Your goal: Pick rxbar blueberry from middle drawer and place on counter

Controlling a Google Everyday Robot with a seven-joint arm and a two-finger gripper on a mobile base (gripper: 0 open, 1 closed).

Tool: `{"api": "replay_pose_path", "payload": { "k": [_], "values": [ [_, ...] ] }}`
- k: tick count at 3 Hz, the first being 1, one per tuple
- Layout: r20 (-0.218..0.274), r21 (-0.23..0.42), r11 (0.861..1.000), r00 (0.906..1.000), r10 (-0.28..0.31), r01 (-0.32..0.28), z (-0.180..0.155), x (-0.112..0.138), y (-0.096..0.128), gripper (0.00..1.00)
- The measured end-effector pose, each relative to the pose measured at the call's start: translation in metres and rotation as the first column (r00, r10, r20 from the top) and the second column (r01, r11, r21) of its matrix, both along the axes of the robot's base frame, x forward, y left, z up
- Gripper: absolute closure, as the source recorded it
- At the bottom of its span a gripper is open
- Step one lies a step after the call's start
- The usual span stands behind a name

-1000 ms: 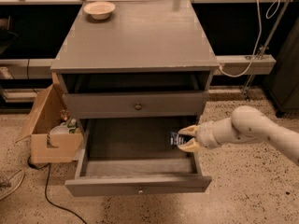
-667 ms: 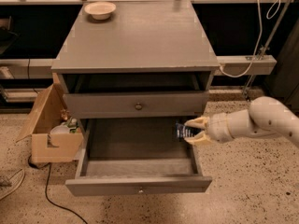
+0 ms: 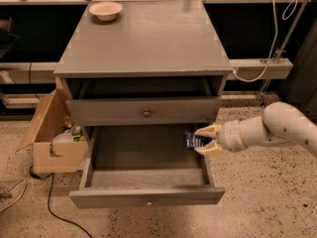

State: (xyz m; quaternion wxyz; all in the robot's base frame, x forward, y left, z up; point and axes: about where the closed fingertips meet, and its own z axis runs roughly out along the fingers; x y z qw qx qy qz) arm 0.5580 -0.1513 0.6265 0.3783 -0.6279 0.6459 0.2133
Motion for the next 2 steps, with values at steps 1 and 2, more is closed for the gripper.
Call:
{"api": "replay_pose_path", "payload": {
  "k": [1,2],
  "values": [
    [0.087,-0.057,0.998,0.996,0.016,-0.011,0.08,0.004,0.005,1.0],
    [0.151,-0.149,0.987,0.9855,0.077,-0.054,0.182,0.024,0.02,1.0]
  ]
}}
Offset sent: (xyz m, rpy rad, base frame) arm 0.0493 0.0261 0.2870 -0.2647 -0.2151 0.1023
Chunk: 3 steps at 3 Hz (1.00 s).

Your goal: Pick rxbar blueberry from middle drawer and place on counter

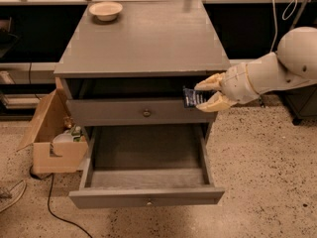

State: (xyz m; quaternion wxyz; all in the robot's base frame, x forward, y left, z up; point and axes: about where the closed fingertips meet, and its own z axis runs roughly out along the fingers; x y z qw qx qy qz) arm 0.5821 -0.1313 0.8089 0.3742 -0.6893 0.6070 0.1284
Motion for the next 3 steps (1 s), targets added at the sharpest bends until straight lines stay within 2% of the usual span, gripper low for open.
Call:
{"api": "replay_pose_path", "payload": {
  "k": [1,2,3],
  "values": [
    [0.0,0.0,1.0,1.0,0.0,0.0,0.0,0.0,0.0,1.0],
    [0.029,0.018,1.0,0.9994,-0.02,0.02,0.026,0.02,-0.005,1.0],
    [0.052,0.019,0.999,0.9974,-0.05,0.049,0.064,0.058,-0.012,1.0]
  ]
}}
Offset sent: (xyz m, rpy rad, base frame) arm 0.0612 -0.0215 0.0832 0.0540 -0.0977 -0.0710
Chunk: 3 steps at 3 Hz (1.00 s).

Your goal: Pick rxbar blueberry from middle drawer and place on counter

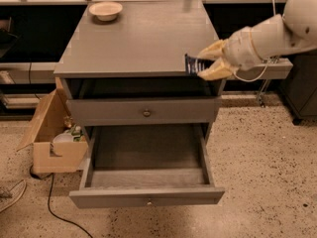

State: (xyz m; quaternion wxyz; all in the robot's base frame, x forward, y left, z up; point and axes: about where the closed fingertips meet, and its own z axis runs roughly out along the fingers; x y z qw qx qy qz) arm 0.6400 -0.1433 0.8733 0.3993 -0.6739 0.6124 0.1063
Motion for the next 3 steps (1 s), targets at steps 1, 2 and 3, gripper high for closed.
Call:
{"api": "replay_pose_path", "payload": {
  "k": [1,2,3],
  "values": [
    [-0.036,0.053,0.997,0.9979,-0.054,0.056,0.014,0.046,-0.001,1.0],
    [-0.056,0.135,0.98,0.9885,-0.141,0.147,0.027,0.095,0.0,1.0],
    [-0.072,0.207,0.95,0.9721,-0.223,0.233,0.037,0.132,0.007,1.0]
  ]
}}
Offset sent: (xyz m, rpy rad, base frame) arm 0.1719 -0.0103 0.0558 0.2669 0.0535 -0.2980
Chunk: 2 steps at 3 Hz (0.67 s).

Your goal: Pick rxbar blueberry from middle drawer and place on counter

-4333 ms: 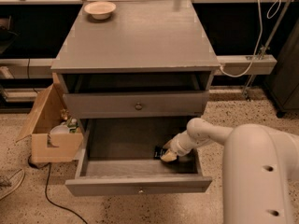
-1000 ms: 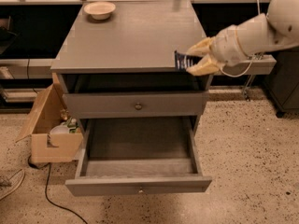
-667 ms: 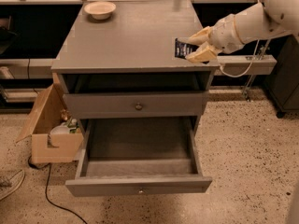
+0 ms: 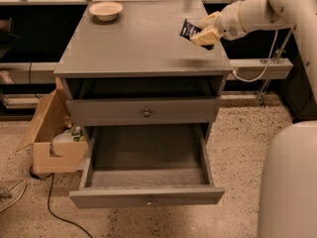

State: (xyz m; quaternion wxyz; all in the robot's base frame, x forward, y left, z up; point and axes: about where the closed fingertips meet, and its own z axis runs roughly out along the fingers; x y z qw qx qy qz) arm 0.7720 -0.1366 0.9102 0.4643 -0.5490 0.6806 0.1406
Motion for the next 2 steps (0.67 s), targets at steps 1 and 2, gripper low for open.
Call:
{"api": "replay_pose_path", "payload": {
  "k": [1,2],
  "values": [
    [-0.022,0.052,0.997,0.9983,-0.054,0.055,0.002,0.029,0.014,0.82],
    [-0.053,0.085,0.993,0.9961,-0.071,0.075,-0.005,0.048,0.029,0.58]
  ]
}}
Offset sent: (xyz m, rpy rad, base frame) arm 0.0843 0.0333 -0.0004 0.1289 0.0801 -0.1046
